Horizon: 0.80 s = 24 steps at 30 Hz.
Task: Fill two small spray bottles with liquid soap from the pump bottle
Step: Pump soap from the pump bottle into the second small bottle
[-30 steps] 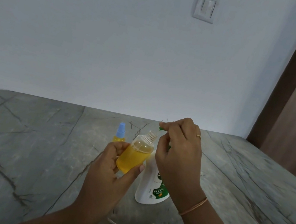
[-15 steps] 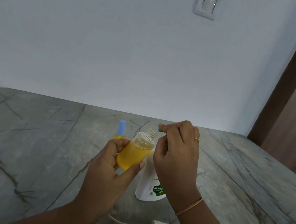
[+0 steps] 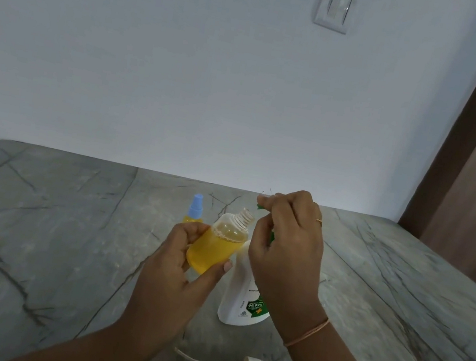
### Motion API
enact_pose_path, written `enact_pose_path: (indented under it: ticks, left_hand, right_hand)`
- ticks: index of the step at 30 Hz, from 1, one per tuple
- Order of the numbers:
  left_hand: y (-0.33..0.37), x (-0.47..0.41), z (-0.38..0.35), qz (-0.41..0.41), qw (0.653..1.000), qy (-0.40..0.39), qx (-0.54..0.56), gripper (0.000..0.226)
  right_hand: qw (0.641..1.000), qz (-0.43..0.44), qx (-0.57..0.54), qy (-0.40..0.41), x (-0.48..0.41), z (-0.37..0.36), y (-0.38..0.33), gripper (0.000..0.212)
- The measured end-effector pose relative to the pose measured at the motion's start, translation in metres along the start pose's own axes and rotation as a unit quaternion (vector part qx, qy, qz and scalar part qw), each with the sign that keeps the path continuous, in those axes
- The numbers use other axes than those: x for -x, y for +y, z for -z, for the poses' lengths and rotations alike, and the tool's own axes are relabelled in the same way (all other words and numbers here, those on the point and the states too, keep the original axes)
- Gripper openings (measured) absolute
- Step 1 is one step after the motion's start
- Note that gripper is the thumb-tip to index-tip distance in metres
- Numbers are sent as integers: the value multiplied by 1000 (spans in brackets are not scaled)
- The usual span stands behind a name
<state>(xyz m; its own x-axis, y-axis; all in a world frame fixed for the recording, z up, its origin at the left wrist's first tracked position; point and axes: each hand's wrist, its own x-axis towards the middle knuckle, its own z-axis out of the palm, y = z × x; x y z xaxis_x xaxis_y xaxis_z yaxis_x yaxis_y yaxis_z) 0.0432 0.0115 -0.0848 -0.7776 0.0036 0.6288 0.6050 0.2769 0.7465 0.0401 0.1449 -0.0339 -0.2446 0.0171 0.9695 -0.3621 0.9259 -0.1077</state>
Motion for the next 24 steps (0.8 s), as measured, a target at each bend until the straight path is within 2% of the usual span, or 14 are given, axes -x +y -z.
enact_pose_path:
  ticks: [24]
  left_hand:
    - [5,-4,4,-22,999,8,-38,40]
  right_hand:
    - [1000,8,-18,0,3,0,-4,28]
